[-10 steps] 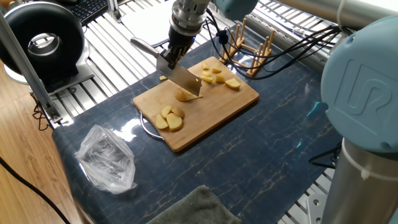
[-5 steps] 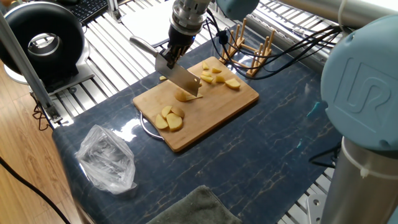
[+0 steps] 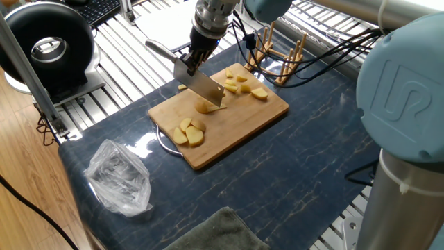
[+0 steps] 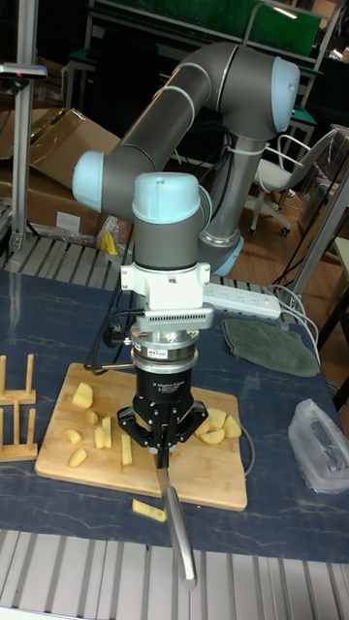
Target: Chop the potatoes
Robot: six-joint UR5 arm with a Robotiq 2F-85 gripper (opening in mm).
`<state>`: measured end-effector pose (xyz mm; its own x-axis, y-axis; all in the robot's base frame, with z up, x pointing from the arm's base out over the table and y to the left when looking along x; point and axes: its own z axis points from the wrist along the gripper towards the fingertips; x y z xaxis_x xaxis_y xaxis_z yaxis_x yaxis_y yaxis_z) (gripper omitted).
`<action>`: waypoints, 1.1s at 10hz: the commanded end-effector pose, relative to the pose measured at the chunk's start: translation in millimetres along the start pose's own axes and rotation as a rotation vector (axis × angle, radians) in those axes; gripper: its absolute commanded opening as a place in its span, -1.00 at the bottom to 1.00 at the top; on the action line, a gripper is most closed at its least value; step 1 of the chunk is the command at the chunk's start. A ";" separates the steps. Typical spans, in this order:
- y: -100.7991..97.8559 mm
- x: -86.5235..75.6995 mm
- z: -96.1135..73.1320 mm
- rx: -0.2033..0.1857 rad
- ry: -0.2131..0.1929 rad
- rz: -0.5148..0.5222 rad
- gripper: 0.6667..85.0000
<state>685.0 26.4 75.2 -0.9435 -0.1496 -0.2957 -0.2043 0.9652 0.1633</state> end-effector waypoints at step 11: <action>10.1 7.4 -19.9 0.036 0.083 -0.061 -0.99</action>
<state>676.9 10.6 89.3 -0.9227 -0.3087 -0.2310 -0.3246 0.9453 0.0335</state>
